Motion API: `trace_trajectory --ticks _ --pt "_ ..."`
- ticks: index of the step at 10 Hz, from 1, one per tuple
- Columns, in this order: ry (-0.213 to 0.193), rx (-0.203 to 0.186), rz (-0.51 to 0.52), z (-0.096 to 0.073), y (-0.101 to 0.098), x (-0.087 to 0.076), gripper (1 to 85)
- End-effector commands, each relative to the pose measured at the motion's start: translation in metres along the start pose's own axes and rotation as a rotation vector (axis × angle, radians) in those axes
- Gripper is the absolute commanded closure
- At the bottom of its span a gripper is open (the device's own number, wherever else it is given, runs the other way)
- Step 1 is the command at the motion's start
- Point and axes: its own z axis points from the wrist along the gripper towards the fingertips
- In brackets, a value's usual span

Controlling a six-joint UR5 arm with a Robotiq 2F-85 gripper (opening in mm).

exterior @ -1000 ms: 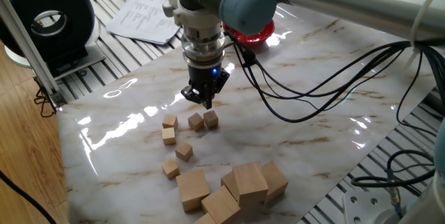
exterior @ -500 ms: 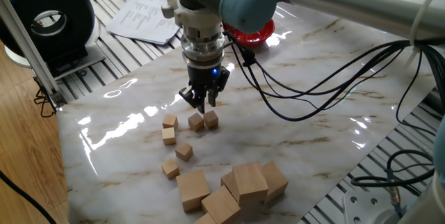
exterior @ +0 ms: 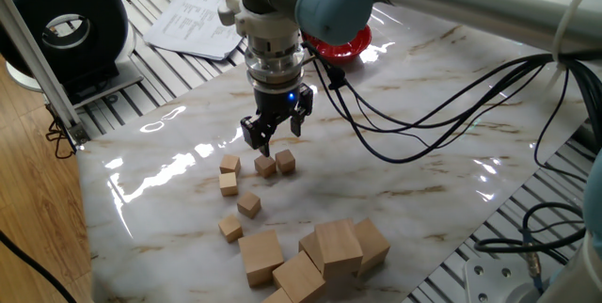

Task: Stack the blocks into a pyramid shape

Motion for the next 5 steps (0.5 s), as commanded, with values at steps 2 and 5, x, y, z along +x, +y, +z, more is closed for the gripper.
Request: trace_trajectory --ticks 2,5 --pt "-0.026 0.002 0.032 0.0014 -0.0009 -0.0097 27.7" --pt "-0.03 -0.017 0.073 0.0017 0.0049 -0.0117 32.3"
